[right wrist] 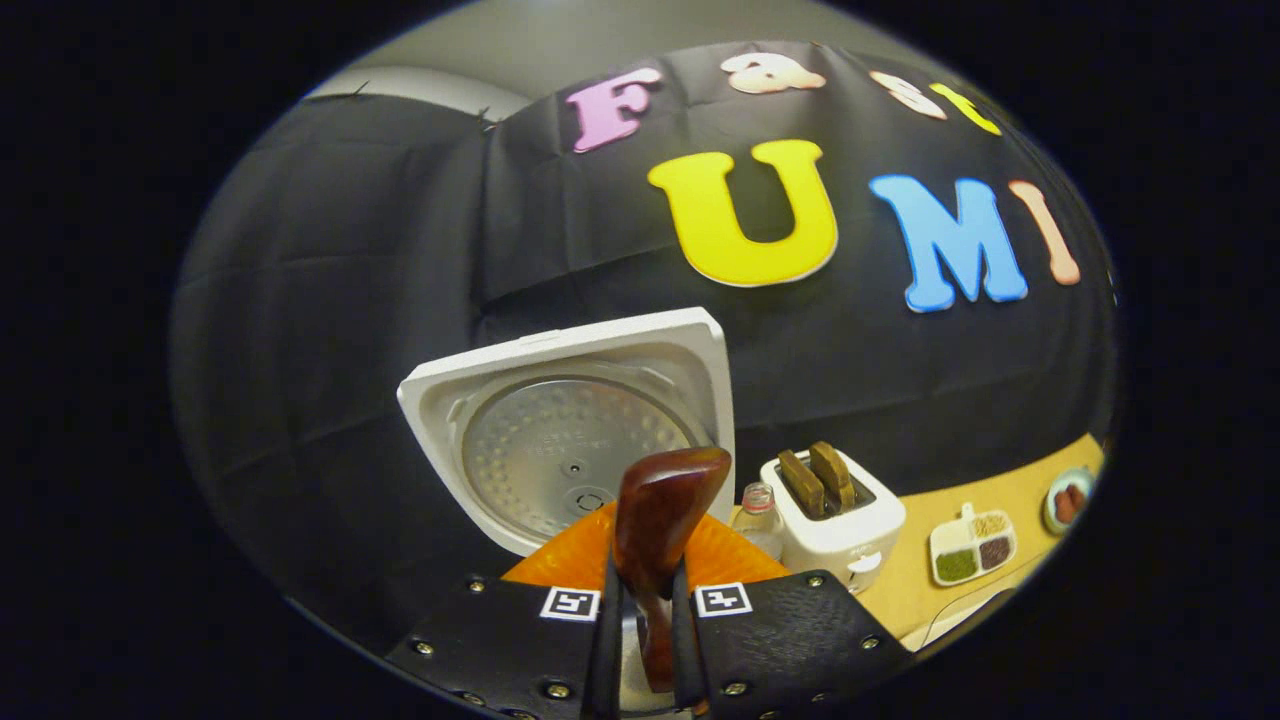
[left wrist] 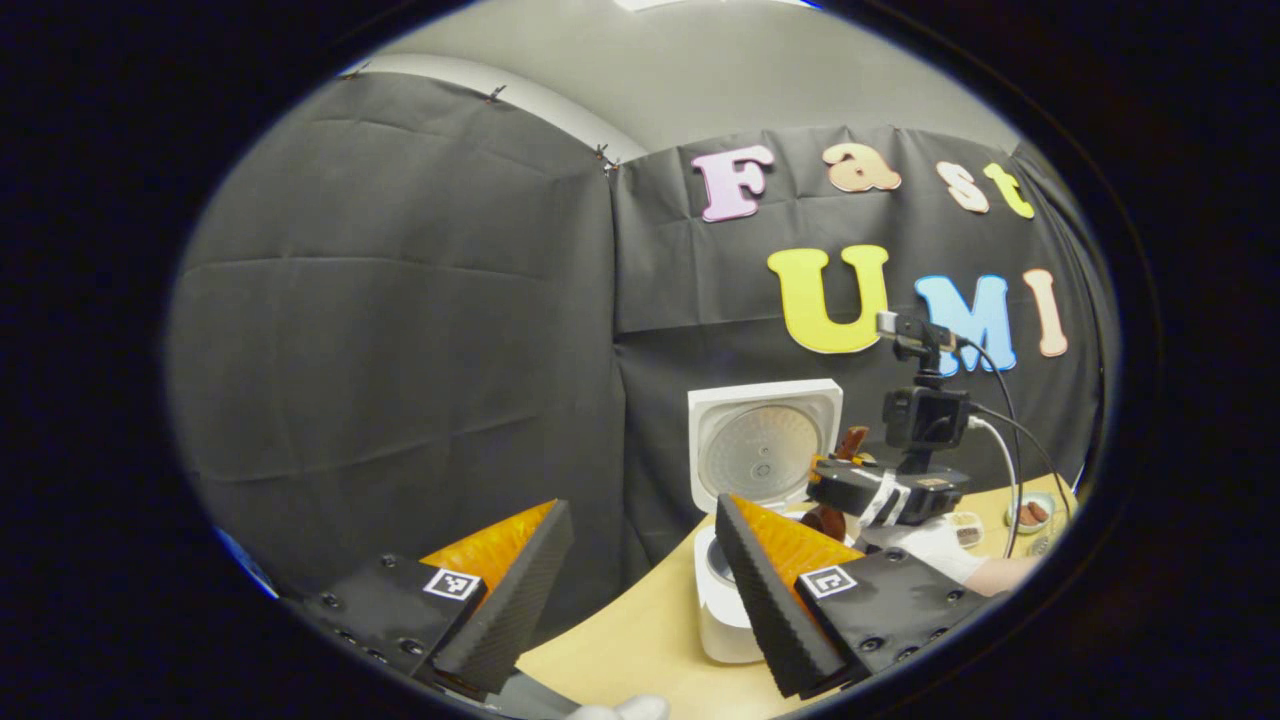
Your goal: Close the left gripper, press the button to open the rice cooker; take a wooden spoon from the chopstick holder with the right hand, scoop a spoonful of rice and pour it into the rice cooker, then put the wooden spoon back into the chopstick holder.
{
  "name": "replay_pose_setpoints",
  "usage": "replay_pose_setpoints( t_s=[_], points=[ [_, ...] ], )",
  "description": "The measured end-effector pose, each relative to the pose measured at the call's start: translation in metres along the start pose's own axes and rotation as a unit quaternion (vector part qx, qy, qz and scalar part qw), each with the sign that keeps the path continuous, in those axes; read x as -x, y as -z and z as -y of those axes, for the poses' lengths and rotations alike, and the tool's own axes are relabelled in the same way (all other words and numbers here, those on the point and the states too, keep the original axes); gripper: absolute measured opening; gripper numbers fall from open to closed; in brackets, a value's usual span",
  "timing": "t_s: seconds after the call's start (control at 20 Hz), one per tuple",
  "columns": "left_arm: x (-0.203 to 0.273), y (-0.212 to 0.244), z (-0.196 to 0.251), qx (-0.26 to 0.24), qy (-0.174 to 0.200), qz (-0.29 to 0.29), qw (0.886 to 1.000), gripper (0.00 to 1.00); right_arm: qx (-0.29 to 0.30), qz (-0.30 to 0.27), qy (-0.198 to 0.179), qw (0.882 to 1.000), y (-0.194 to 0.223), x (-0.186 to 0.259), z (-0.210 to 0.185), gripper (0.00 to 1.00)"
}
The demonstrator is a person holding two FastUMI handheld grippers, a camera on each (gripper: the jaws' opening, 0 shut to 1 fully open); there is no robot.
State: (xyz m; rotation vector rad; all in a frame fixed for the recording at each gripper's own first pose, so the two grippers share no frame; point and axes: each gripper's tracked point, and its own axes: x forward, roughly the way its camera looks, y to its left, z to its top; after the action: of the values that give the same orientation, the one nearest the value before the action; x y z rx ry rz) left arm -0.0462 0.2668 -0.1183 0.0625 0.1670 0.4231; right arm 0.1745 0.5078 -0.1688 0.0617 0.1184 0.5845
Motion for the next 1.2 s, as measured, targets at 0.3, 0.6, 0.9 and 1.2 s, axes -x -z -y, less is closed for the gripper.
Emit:
replay_pose_setpoints(
  t_s=[0.3, 0.6, 0.9, 1.2],
  points=[
    [-0.004, 0.002, 0.001, 0.001, -0.002, -0.001, 1.0, 0.99, 0.172, 0.03, -0.04, 0.984, -0.001, -0.001, -0.032, 0.21],
    [-0.007, 0.005, -0.001, 0.0, -0.006, -0.007, 1.0, 0.99, 0.238, 0.037, -0.062, 0.969, 0.008, -0.002, -0.042, 0.21],
    [-0.008, 0.005, 0.003, 0.002, -0.004, -0.011, 1.0, 1.0, 0.13, 0.015, -0.064, 0.989, 0.003, -0.004, -0.03, 0.21],
    [-0.008, -0.003, 0.011, 0.004, 0.004, -0.008, 1.0, 1.0, -0.146, -0.003, -0.069, 0.987, -0.027, 0.007, 0.004, 0.21]
  ],
)
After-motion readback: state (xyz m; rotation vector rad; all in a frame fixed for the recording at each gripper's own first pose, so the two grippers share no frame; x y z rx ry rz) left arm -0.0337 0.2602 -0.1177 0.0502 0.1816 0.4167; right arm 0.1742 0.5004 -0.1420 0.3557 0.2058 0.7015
